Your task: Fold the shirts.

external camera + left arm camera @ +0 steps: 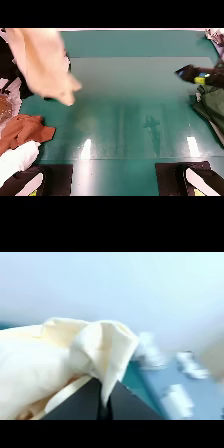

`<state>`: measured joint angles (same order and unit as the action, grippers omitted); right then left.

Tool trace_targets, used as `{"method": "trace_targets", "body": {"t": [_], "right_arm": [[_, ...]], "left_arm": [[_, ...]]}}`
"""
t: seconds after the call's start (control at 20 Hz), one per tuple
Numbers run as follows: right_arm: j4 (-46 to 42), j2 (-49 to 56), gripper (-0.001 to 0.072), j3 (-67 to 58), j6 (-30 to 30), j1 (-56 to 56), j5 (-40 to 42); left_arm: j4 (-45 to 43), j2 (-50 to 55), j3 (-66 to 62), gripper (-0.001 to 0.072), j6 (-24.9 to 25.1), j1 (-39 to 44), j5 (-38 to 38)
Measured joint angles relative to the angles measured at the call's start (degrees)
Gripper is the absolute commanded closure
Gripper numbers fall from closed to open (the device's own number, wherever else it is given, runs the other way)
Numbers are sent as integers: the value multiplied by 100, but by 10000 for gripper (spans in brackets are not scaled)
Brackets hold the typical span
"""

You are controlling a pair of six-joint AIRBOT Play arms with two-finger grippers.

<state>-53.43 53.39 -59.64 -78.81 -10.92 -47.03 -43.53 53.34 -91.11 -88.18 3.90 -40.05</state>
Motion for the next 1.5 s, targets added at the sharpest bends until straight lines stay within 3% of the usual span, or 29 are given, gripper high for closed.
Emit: {"method": "trace_targets", "body": {"t": [0.3, 0.55, 0.85, 1.2, 1.4, 1.45, 1.5], "right_arm": [[4, -1043, 513, -2, -433, -1506, 1405], [-28, -1517, 513, -2, -487, -1880, 1707], [-284, -1633, 514, -2, -249, -1523, 1532], [-660, -1587, 513, -2, -184, -1228, 1231], [-702, -1565, 513, -2, -177, -1379, 1176], [-708, -1563, 513, -2, -175, -1414, 1163], [-713, -1563, 513, -2, -175, -1434, 1163]], "left_arm": [[404, 1412, -1541, 684, 0, 2210, 776], [525, 2693, -1832, 684, -146, 3281, 597], [393, 3071, -1956, 684, -304, 3526, 98], [-42, 3220, -2061, 684, -715, 3630, -1392], [116, 3403, -2068, 682, -767, 3974, -1528], [177, 3429, -2068, 642, -772, 4017, -1526], [184, 3451, -2070, 463, -772, 4050, -1513]]}}
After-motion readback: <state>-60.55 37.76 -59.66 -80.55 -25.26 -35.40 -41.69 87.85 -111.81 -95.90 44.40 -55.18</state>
